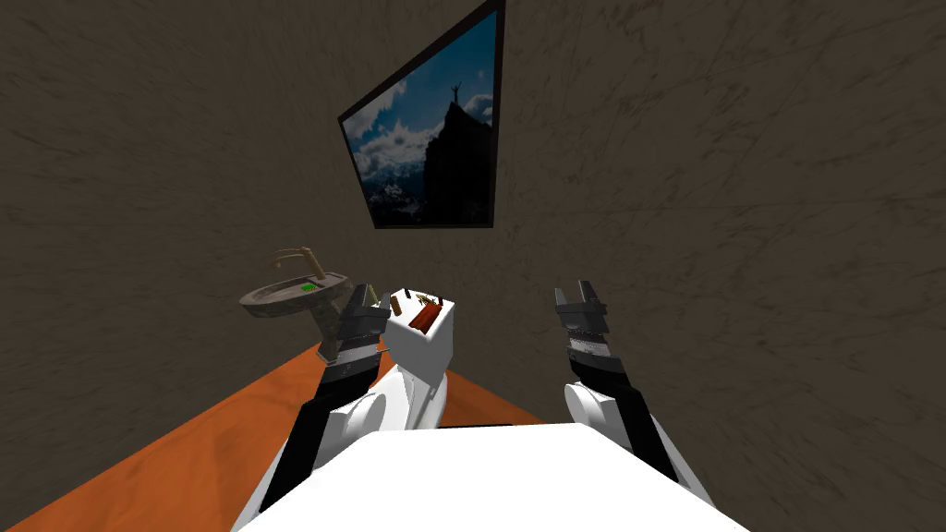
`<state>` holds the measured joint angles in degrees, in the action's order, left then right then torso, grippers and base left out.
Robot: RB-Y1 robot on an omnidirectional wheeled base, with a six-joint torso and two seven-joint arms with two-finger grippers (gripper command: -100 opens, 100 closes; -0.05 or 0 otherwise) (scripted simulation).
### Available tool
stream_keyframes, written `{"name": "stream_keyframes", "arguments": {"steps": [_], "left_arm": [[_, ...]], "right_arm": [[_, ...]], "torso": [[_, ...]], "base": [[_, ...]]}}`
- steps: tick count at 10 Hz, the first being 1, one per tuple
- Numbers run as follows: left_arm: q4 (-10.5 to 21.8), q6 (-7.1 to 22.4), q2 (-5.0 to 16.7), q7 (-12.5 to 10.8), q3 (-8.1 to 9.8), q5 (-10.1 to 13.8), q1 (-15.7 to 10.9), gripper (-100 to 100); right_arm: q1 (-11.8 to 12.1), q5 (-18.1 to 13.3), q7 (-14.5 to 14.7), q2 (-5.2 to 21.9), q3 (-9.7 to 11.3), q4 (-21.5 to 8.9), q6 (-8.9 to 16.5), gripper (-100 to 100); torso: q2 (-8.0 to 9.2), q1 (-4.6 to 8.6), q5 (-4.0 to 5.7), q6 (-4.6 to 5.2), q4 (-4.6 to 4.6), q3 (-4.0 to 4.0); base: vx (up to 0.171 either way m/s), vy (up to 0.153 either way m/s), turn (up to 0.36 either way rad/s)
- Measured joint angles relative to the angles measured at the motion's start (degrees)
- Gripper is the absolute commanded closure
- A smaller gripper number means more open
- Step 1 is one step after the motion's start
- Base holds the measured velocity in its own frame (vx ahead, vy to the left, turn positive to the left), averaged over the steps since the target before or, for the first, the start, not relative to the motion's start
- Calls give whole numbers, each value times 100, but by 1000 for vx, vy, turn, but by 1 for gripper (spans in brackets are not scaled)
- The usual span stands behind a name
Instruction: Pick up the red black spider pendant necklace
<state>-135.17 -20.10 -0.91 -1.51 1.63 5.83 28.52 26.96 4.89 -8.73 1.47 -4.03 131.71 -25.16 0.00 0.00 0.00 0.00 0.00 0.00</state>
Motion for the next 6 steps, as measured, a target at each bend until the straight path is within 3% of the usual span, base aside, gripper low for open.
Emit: {"name": "stream_keyframes", "arguments": {"steps": [4,6], "left_arm": [[-61,334,532,-64,111,81,-30,-100],[-147,662,783,-120,216,154,-58,-100]], "right_arm": [[0,0,0,0,0,0,0,0],[-1,0,0,-1,1,0,0,0]], "torso": [[12,13,3,0,2,-7],[17,18,4,0,4,-10]], "base": [[-29,-35,-8],[-37,-44,-9]]}}
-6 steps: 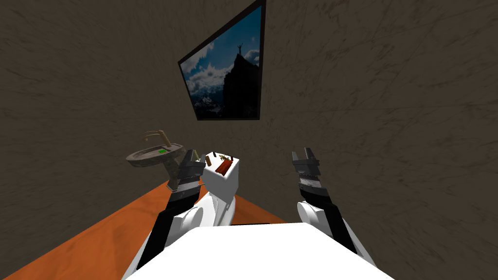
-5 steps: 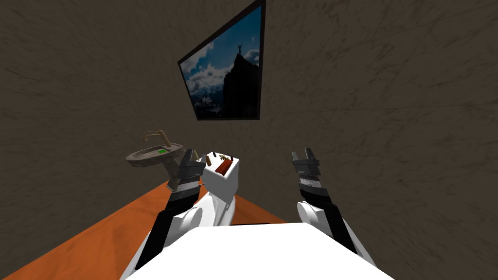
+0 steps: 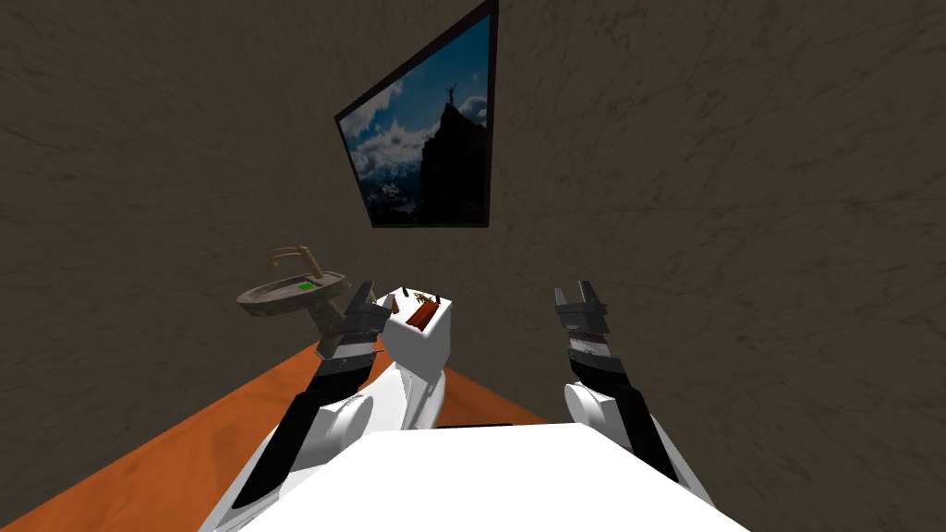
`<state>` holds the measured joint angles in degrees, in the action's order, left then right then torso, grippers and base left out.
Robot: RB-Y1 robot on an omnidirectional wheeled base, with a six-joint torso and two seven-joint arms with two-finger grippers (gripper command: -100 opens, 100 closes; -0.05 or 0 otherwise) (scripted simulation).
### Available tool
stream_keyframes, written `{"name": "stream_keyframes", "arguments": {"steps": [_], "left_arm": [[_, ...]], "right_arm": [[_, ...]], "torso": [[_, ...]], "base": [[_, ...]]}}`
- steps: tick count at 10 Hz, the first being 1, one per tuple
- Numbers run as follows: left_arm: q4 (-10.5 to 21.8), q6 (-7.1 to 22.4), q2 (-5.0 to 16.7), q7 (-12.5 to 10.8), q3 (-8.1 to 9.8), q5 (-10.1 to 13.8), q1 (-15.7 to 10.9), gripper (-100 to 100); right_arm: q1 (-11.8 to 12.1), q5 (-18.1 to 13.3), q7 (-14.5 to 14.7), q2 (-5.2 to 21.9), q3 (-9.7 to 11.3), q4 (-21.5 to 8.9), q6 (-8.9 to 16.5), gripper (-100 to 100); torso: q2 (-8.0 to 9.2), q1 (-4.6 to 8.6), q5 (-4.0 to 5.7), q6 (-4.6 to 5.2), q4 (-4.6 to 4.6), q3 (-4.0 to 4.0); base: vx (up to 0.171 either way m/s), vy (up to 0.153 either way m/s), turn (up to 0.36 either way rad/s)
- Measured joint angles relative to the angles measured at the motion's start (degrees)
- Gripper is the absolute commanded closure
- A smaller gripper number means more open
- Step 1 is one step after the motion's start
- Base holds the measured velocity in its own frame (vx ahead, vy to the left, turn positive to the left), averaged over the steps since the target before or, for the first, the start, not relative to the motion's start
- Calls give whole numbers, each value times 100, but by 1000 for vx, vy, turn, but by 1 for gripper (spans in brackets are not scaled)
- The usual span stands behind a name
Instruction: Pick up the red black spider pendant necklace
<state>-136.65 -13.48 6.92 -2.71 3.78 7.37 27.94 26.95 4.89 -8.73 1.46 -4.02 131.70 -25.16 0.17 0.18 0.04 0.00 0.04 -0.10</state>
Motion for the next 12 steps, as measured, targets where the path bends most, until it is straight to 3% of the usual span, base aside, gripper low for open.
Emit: {"name": "stream_keyframes", "arguments": {"steps": [12], "left_arm": [[-205,1781,668,-309,594,381,-257,-100]], "right_arm": [[0,0,0,0,0,0,0,0]], "torso": [[-8,-3,-1,0,-2,5]], "base": [[-29,-40,-16]]}}
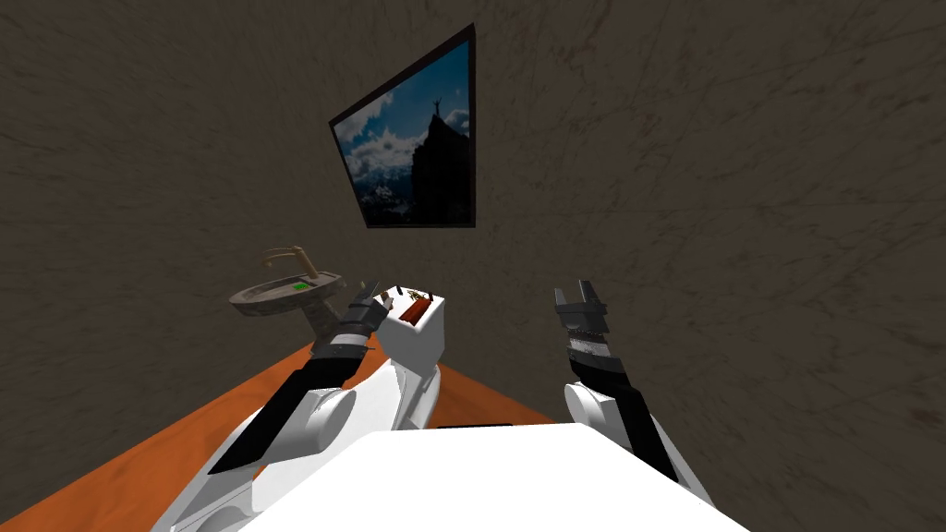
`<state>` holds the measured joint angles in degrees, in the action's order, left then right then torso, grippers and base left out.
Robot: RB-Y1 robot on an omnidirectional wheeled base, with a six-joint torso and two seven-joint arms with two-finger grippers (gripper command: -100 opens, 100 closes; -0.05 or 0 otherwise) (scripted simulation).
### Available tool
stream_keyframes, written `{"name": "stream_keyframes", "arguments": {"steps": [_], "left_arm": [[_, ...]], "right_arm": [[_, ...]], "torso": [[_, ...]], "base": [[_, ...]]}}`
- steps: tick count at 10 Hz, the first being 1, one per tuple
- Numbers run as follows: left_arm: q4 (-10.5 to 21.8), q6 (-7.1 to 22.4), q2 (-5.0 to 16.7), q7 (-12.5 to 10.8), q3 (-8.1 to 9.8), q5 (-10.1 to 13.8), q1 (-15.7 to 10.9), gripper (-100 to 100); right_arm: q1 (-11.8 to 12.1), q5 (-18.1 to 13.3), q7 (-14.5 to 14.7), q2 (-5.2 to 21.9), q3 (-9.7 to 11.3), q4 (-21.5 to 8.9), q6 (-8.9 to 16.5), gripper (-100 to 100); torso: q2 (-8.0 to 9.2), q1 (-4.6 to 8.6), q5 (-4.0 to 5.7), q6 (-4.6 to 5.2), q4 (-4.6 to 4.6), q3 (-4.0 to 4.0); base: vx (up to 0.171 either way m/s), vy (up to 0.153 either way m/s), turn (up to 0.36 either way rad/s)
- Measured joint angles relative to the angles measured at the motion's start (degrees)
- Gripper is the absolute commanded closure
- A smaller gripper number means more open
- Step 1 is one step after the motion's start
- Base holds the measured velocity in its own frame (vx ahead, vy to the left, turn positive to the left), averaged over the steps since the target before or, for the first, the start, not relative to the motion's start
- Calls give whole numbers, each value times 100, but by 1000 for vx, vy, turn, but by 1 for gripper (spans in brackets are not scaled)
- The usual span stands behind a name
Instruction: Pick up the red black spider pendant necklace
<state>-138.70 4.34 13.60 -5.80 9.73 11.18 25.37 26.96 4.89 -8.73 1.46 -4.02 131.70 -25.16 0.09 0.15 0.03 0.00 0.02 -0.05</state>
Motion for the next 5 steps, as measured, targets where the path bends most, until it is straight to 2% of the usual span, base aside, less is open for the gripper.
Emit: {"name": "stream_keyframes", "arguments": {"steps": [5], "left_arm": [[-44,800,174,-113,213,145,-113,-100]], "right_arm": [[0,0,0,0,0,0,0,0]], "torso": [[-3,-7,-1,-1,-1,2]], "base": [[-18,-30,-28]]}}
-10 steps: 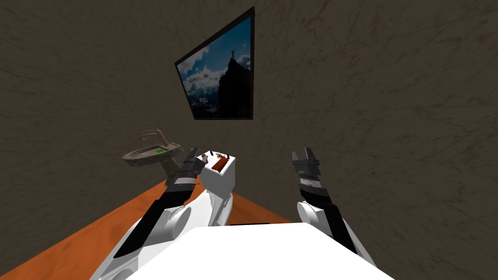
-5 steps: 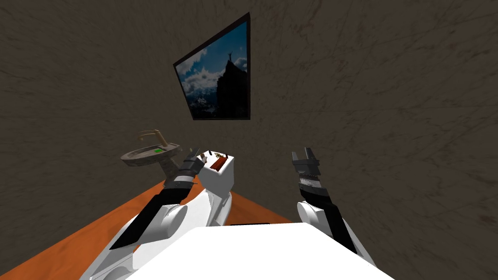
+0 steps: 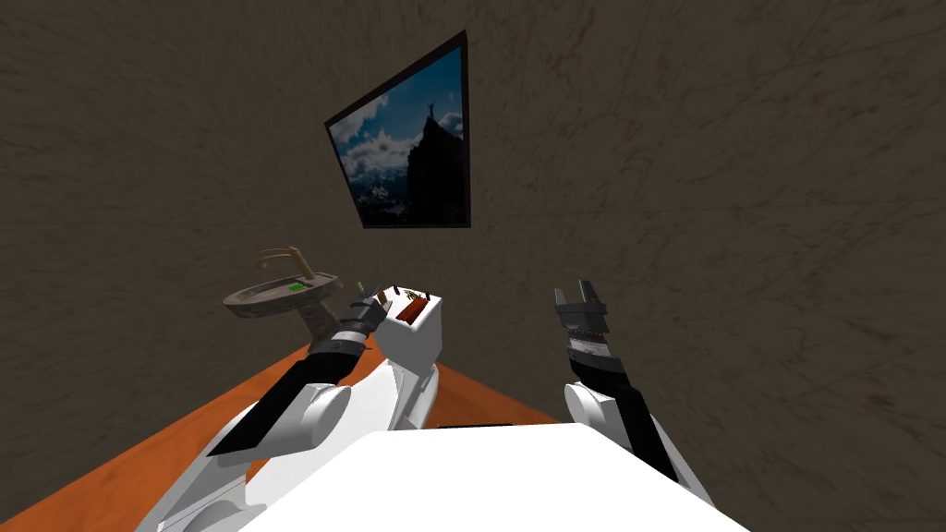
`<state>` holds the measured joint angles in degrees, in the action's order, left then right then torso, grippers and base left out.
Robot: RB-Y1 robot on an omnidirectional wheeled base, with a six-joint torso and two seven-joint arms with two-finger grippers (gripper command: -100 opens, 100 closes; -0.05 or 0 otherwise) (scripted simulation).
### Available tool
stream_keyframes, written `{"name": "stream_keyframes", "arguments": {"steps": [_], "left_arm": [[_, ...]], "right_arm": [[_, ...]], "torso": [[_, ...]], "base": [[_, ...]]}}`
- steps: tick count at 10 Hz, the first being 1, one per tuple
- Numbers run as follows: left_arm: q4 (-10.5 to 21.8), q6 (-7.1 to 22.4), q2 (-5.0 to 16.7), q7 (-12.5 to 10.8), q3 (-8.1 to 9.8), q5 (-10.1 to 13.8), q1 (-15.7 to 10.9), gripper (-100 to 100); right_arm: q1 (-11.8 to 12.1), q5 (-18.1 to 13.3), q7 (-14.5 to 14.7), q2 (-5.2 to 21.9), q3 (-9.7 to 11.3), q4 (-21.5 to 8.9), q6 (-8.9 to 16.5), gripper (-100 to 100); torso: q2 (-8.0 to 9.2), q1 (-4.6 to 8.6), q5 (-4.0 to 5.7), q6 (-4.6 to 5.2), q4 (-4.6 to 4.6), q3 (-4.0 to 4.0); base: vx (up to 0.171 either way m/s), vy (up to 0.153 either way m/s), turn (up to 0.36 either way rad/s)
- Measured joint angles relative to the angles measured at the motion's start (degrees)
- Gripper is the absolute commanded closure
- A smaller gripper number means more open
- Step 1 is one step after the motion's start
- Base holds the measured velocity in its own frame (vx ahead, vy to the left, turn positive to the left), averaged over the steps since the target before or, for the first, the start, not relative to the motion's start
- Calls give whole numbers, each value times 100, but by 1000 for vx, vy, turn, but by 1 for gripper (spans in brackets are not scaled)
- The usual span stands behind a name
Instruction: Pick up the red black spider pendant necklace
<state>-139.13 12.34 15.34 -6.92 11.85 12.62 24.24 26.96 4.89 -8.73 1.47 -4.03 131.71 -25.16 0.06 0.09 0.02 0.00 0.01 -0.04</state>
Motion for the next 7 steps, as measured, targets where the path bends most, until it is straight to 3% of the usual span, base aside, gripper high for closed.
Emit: {"name": "stream_keyframes", "arguments": {"steps": [7], "left_arm": [[-30,1019,205,-107,212,180,-77,-100]], "right_arm": [[0,0,0,0,0,0,0,0]], "torso": [[-6,-7,-2,0,-1,4]], "base": [[-3,-18,-26]]}}
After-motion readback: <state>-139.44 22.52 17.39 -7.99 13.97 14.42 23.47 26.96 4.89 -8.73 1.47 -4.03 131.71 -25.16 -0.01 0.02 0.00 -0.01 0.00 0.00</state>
